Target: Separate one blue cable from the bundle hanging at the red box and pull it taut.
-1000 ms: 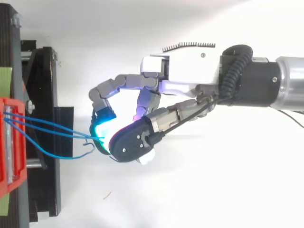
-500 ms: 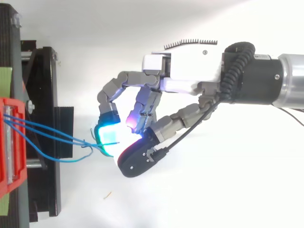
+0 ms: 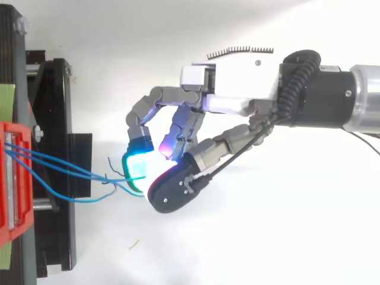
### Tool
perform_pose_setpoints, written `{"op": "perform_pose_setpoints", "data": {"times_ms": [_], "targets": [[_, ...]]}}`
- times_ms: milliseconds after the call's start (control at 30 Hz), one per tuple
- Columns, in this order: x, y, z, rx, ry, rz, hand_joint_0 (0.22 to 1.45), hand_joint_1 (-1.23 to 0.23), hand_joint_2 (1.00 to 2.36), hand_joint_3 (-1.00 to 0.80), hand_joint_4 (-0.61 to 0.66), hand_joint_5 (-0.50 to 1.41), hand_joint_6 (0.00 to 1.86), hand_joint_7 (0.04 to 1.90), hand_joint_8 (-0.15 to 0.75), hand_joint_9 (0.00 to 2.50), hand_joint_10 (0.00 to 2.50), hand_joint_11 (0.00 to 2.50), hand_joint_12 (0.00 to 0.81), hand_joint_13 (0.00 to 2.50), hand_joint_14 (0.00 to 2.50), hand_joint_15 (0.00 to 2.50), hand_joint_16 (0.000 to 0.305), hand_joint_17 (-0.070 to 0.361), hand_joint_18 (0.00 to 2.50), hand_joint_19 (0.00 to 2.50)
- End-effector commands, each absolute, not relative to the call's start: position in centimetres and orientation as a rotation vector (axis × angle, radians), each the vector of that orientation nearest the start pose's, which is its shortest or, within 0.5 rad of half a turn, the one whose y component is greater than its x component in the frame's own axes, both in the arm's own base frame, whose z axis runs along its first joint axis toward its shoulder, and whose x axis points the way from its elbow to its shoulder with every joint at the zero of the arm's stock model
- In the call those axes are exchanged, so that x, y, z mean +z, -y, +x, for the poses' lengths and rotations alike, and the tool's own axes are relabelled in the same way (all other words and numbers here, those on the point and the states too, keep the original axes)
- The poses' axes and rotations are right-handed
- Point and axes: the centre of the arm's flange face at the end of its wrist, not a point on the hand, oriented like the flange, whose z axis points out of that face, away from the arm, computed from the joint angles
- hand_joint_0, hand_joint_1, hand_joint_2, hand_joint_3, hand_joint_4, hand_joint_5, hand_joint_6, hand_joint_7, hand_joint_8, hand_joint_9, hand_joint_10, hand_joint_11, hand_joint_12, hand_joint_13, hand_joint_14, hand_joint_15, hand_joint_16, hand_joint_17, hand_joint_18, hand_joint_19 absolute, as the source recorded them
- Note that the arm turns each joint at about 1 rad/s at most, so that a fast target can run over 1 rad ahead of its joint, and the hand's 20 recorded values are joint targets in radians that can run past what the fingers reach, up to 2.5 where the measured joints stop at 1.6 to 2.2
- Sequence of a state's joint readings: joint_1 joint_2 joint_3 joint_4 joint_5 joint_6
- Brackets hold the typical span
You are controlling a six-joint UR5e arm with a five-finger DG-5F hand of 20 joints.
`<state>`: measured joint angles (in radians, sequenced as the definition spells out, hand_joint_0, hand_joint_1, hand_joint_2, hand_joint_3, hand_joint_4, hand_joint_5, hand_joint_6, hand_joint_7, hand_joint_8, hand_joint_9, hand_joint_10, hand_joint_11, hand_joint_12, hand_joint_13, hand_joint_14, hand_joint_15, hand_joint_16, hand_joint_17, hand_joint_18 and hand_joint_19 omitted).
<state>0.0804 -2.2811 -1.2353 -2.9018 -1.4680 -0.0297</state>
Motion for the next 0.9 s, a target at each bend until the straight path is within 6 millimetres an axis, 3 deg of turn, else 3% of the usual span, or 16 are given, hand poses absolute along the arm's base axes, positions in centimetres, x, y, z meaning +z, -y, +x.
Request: {"op": "perform_pose_setpoints", "data": {"times_ms": [0,133,267,367,867], "targets": [[23.8,8.8,73.2,1.084,-1.318,1.282,0.51,-0.61,1.00,-0.50,0.14,-0.13,0.86,1.07,0.395,1.19,0.02,0.99,0.412,1.19,0.02,0.72,0.050,0.112,1.12,0.72],[24.7,9.2,72.7,1.048,-1.339,1.272,0.58,-0.52,1.00,-0.50,0.13,-0.12,0.84,1.12,0.381,1.21,0.02,0.99,0.398,1.20,0.02,0.72,0.046,0.104,1.10,0.76],[24.7,9.3,72.5,1.034,-1.353,1.273,0.60,-0.67,1.01,-0.38,0.12,-0.12,0.85,1.21,0.402,1.23,0.02,0.99,0.418,1.22,0.02,0.72,0.050,0.113,1.15,0.73],[24.7,9.3,72.5,1.032,-1.353,1.274,0.60,-0.76,1.01,-0.30,0.12,-0.13,0.88,1.17,0.410,1.22,0.02,0.99,0.429,1.23,0.02,0.72,0.053,0.119,1.18,0.70],[24.7,9.3,72.5,1.031,-1.352,1.275,0.60,-0.82,1.01,-0.05,-0.06,-0.11,0.91,1.19,0.436,1.27,0.01,0.99,0.446,1.25,0.02,0.69,0.057,0.129,1.23,0.65]]}}
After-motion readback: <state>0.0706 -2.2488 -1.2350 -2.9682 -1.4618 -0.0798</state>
